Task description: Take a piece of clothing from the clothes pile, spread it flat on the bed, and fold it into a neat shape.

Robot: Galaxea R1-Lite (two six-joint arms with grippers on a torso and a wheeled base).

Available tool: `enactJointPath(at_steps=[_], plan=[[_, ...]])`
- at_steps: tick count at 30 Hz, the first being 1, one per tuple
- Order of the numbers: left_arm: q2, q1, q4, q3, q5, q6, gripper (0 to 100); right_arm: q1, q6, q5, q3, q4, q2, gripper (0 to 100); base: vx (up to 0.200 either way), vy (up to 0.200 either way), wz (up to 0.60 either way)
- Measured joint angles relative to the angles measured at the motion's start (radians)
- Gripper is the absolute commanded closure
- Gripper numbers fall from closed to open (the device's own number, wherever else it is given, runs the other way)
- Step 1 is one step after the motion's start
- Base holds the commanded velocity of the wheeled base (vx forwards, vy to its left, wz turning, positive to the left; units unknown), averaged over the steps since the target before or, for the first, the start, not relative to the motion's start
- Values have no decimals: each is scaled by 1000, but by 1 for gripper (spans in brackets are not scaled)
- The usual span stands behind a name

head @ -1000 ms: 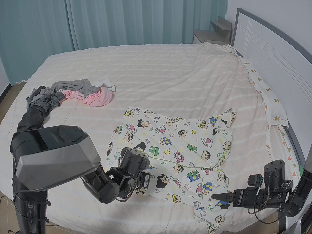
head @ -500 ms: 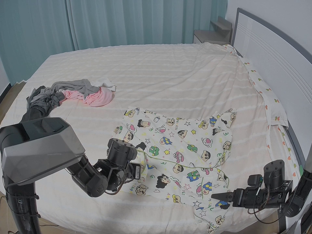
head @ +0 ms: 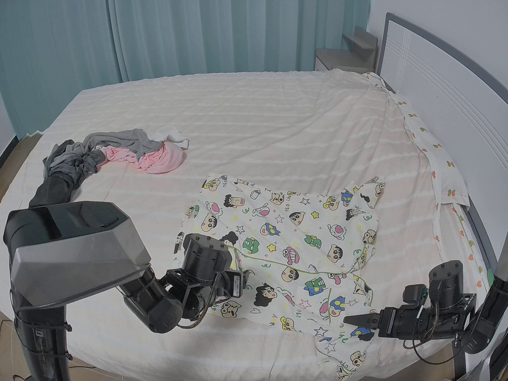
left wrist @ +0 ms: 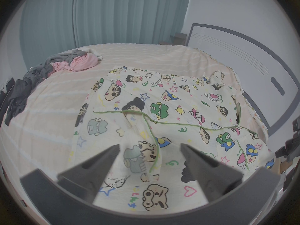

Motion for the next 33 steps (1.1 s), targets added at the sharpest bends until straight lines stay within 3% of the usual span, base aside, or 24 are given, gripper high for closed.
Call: enactJointPath(at_steps=[9,10,21,33], plan=[[80,-18,-84,-14,-6,1,0,0,0,-1,0,1,1,0,0,0,0],[89,-18,-86,-16,-5,1,100,1,0,-1,0,1,1,0,0,0,0],[118,-2,-84,-8,1,7,100,2,1,-1,0,2,1,0,0,0,0],[71,98,-82,0,4,79,100,2,2,-1,0,4,1,0,0,0,0]])
